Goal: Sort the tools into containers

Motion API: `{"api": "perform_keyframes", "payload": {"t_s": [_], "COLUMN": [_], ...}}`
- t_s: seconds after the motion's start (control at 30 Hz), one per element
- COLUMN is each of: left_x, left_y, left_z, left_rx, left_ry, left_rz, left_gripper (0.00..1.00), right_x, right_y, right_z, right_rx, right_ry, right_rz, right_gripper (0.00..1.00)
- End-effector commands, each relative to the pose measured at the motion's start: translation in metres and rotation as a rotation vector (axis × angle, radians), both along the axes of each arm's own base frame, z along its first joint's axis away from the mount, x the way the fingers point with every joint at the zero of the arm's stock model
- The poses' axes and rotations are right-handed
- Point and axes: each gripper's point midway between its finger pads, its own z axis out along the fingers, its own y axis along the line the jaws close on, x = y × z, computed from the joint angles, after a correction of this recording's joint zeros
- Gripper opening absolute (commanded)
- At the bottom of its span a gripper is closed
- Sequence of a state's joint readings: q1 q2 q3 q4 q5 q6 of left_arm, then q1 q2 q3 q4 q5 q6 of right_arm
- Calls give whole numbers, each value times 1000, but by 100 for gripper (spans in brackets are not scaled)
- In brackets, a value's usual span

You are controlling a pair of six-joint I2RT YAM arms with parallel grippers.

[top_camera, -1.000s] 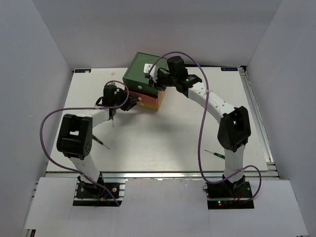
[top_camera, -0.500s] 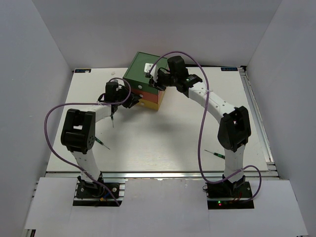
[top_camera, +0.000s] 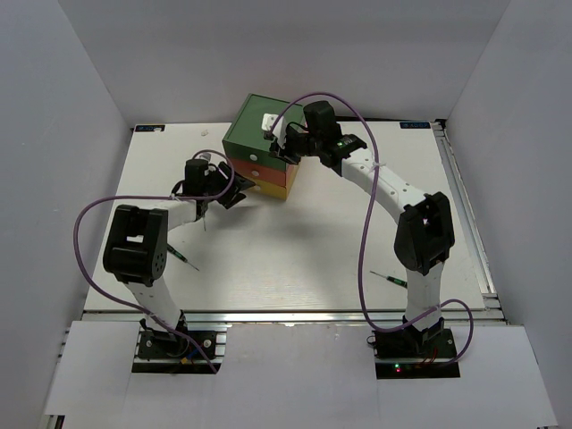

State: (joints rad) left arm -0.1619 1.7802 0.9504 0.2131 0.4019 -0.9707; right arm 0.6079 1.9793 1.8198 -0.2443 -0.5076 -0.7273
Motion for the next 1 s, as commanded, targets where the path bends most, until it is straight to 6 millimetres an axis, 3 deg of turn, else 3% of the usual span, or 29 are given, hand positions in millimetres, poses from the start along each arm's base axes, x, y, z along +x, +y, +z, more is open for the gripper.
{"api": "perform_keyframes", "payload": {"t_s": [0.0,0.47,0.97], "left_x": [-1,15,36], "left_y": [-9,-19,-19], "left_z": [17,-16,-25], "left_rx": [-9,-90,-146], "left_ry": [-96,-78,-78], "left_rz": [-90,-147,-151], "left_gripper": [68,66,57], "right_x": [-5,-1,4], "right_y": [-2,-6,-9], "right_z": [-3,-5,-11], "right_rx": [-4,-7,-11], "right_ry": [55,58,72], "right_rz": [7,0,-10], "right_gripper": [27,27,27]}}
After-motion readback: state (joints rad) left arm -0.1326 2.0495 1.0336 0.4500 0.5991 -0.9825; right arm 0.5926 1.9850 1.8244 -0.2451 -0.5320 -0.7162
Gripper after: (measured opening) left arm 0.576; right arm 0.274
